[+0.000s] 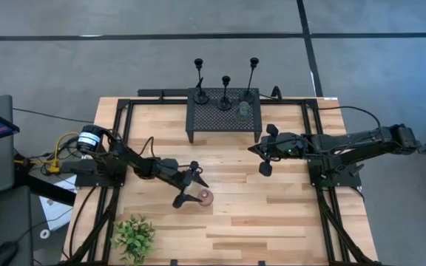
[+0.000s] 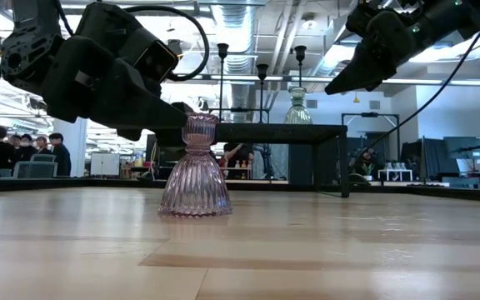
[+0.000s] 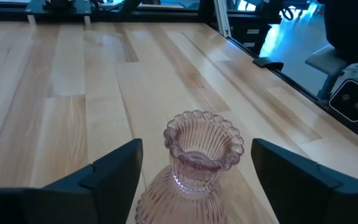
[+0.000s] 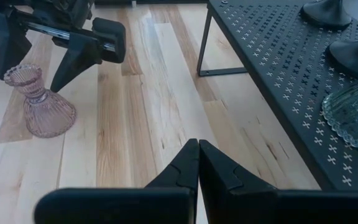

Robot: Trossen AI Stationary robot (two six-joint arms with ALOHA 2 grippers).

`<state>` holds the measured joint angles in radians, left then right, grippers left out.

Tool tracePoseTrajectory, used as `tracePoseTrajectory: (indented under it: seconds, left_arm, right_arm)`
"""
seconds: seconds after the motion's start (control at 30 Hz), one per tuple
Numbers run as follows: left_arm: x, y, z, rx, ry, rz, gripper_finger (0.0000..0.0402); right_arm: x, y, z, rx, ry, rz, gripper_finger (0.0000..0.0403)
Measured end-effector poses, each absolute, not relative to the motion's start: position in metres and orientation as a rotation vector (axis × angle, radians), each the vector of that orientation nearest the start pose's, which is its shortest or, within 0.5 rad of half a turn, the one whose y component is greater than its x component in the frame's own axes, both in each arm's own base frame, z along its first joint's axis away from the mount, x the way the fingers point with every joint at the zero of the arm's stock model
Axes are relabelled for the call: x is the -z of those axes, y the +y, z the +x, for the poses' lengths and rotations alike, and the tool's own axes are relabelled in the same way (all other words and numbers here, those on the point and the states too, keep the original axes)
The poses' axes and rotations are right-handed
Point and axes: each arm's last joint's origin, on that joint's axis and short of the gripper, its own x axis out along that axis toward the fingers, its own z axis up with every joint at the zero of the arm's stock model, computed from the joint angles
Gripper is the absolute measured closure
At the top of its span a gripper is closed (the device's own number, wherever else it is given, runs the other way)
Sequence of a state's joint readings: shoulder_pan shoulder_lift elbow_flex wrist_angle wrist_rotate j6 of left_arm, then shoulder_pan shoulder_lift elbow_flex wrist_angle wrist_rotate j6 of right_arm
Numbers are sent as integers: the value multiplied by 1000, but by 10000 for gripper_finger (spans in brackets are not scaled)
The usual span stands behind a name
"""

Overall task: Pick & Place candle stick holders
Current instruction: Put the purple candle holder on the shelf

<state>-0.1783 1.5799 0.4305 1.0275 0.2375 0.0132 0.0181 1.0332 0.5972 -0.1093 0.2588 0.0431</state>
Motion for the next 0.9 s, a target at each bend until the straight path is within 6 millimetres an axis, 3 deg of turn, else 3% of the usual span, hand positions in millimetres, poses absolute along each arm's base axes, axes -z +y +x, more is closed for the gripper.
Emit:
tracePoseTrajectory:
  seconds: [0.67,0.9]
  left_arm:
    - [-157,-53,268,353,123,-14,90]
    - [-157,-61,266,382,123,-12,93]
  right_arm:
    - [-232,-4,214,247,536,-34,402]
    - [-232,-4,214,247,536,-34,402]
